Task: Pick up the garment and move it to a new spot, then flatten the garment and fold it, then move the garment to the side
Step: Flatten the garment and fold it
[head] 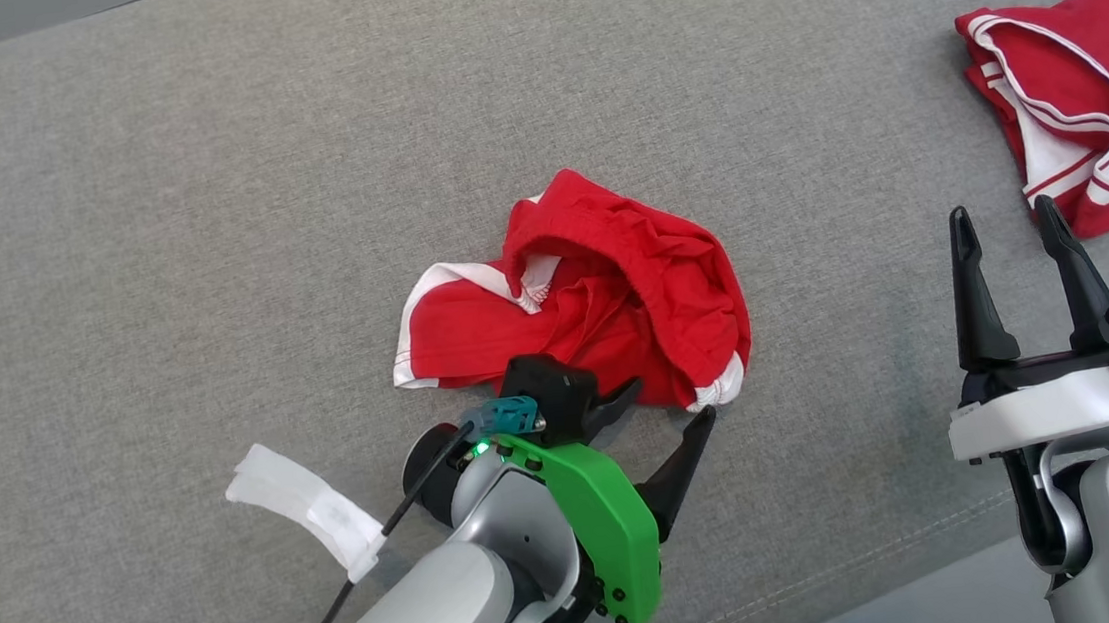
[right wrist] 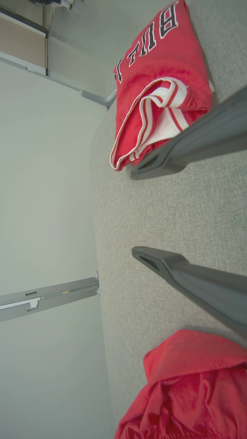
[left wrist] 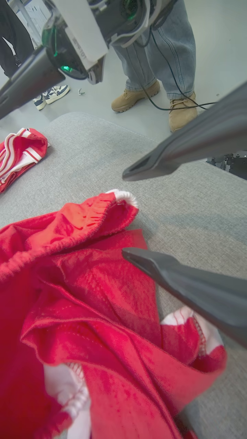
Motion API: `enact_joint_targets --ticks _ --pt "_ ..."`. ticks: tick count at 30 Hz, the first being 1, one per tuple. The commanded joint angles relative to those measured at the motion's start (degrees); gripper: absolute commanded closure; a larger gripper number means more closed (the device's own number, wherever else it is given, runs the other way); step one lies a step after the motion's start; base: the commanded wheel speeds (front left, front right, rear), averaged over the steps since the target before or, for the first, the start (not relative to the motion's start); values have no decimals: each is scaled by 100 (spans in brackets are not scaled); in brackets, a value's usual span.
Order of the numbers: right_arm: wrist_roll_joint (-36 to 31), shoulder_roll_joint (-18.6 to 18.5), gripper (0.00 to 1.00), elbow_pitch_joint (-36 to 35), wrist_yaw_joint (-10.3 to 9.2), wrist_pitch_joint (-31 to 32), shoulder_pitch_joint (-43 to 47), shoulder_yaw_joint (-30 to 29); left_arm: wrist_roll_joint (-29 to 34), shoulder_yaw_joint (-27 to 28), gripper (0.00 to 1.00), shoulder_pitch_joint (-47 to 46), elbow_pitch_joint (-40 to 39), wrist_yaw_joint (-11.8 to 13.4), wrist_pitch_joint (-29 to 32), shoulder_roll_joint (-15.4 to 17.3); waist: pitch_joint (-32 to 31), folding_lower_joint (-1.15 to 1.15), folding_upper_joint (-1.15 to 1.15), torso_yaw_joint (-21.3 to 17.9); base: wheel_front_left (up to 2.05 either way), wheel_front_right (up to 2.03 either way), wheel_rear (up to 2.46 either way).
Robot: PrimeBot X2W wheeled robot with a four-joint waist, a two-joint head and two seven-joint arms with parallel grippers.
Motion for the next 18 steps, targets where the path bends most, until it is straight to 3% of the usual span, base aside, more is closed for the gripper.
enact_joint_targets --ticks 1,12,13,15,16,18 --pt "35 0 0 9 -6 -15 -32 4 48 -15 0 0 66 1 -13 -24 58 0 0 -100 0 0 0" --pt "137 80 0 52 -6 -15 -42 -28 139 -29 0 -222 378 12 -25 -5 238 0 0 -533 0 0 0" --pt "143 84 0 62 -5 -15 -49 -22 157 -15 24 -249 411 23 -39 1 248 0 0 -563 0 0 0" --pt "157 90 0 73 -5 -15 -51 -23 167 6 90 -292 450 18 -96 -4 254 0 0 -614 0 0 0" --pt "166 94 0 81 -5 -15 -53 -21 170 16 100 -305 474 12 -114 -6 254 0 0 -639 0 0 0" --pt "175 100 0 91 -6 -15 -54 -26 170 10 100 -347 494 -23 -110 16 243 0 0 -676 0 0 0"
